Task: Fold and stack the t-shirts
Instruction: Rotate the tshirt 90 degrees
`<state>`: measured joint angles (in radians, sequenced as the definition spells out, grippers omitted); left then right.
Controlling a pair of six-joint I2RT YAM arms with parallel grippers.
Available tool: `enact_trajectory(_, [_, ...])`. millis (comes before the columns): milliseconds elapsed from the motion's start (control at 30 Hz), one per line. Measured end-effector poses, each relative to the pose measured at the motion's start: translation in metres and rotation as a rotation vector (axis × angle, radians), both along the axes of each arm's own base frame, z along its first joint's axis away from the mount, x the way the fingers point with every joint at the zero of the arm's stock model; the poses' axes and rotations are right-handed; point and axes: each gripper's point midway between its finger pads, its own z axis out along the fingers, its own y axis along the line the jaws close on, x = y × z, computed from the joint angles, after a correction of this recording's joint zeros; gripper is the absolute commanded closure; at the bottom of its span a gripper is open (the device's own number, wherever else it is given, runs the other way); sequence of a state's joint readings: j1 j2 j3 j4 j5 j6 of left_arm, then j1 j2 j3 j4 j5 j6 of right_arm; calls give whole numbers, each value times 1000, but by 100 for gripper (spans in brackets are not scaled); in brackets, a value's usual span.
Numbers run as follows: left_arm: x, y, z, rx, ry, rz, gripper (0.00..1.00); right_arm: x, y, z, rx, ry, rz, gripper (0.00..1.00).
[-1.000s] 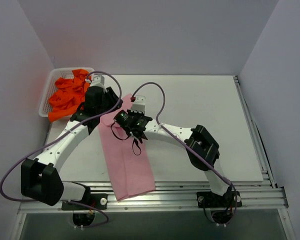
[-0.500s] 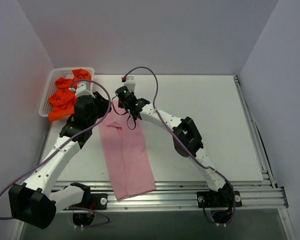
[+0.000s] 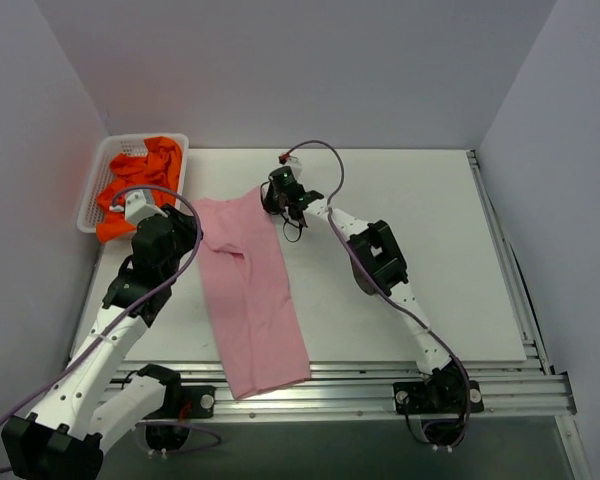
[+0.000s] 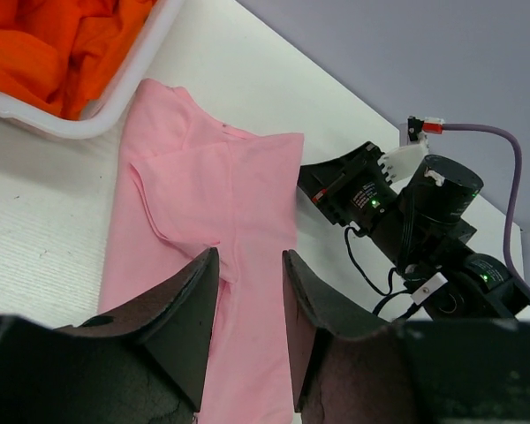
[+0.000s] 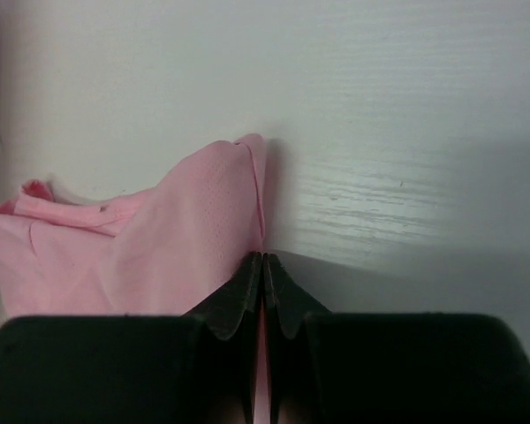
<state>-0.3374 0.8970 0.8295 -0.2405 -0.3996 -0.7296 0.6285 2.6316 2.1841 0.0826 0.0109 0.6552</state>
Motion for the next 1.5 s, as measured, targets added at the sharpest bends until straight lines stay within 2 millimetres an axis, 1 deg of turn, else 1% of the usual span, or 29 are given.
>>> enact_trajectory(67, [2, 1, -6, 5, 16, 11, 57, -2, 4, -1, 19, 2, 12, 100])
enact_trajectory(167, [4, 1, -18, 10, 43, 19, 58, -4, 4, -4, 49, -3, 9, 100])
enact_trajectory(200, [4, 2, -21, 11, 49, 21, 58, -5, 0, -4, 58, -3, 3, 94])
enact_trajectory(233, [4, 2, -23, 13, 54, 24, 58, -7, -4, -3, 64, 1, -6, 84])
enact_trajectory(267, [4, 2, -25, 14, 57, 26, 58, -7, -10, -3, 66, 8, -18, 59])
enact_trajectory(300, [4, 2, -26, 14, 60, 27, 58, -5, -16, 0, 69, 9, -34, 47])
enact_trajectory(333, [4, 2, -26, 13, 59, 28, 59, 0, -21, 6, 75, -7, -43, 38])
enact_trajectory(367, [5, 2, -26, 13, 58, 29, 59, 3, -30, 10, 66, -9, -65, 26])
enact_trajectory(400, [6, 2, -26, 13, 58, 30, 59, 7, -39, 12, 56, -11, -86, 22])
enact_trajectory(433, [7, 2, -27, 14, 61, 30, 60, 12, -46, 15, 50, -19, -105, 22])
enact_trajectory(500, [9, 1, -31, 17, 70, 30, 60, 17, -61, 14, 26, -17, -142, 21])
enact_trajectory(567, [10, 1, -34, 20, 78, 30, 60, 23, -71, 14, 19, -20, -165, 22])
enact_trajectory(633, [11, 0, -36, 22, 84, 30, 60, 27, -79, 14, 16, -22, -180, 23])
enact_trajectory(733, [11, 0, -36, 22, 84, 29, 61, 28, -81, 14, 13, -22, -183, 24])
enact_trajectory(833, [12, 0, -35, 20, 79, 29, 61, 26, -74, 14, 8, -18, -170, 24])
enact_trajectory(1033, [17, -2, -39, 21, 82, 27, 61, 13, -43, 14, -1, -21, -113, 24])
enact_trajectory(1167, [19, -3, -41, 21, 85, 27, 61, 4, -29, 15, -2, -18, -85, 24])
enact_trajectory(1267, [20, -3, -42, 22, 86, 27, 61, 2, -20, 16, 0, -20, -68, 24])
enact_trajectory(1367, [20, -4, -42, 21, 84, 27, 61, 3, -17, 14, 0, -21, -62, 25])
enact_trajectory(1467, [21, -4, -42, 21, 85, 27, 61, 5, -15, 14, 1, -25, -61, 32])
enact_trajectory(1500, [21, -4, -43, 21, 85, 27, 61, 4, -13, 13, 2, -26, -57, 43])
